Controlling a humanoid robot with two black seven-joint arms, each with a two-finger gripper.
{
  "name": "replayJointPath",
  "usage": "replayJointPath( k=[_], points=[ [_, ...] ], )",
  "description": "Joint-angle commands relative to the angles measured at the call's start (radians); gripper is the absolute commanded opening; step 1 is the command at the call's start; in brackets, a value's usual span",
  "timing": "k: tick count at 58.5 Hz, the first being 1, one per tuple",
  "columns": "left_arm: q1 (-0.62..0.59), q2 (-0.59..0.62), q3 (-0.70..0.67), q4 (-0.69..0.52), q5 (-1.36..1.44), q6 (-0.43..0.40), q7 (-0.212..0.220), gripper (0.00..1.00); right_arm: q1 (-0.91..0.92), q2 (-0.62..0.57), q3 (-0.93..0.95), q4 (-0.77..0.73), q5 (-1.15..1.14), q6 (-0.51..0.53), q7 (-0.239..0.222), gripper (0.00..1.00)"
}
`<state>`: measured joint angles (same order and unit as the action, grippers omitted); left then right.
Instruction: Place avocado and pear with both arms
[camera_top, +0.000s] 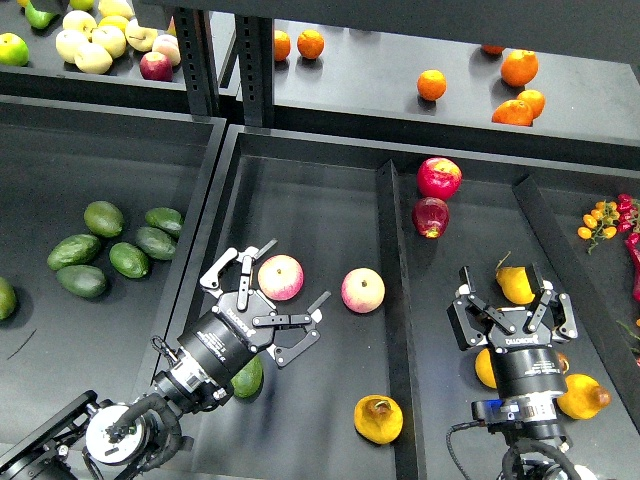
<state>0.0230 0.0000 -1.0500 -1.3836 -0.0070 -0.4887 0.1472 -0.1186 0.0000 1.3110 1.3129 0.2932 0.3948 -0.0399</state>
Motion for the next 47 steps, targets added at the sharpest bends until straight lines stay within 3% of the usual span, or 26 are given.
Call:
replayJointPath(
  k=[1,47],
  points=[
    [0.005,0.0,0.002,0.0,-0.001,0.0,0.005,0.99,-0.003,0.0,-0.007,0.0,0.0,0.001,0.0,1.0],
    [0.031,0.0,0.005,0.0,0.002,0.0,0.009,0.99,-0.007,0.0,-0.009,0.0,0.0,0.007,0.0,1.0]
  ],
)
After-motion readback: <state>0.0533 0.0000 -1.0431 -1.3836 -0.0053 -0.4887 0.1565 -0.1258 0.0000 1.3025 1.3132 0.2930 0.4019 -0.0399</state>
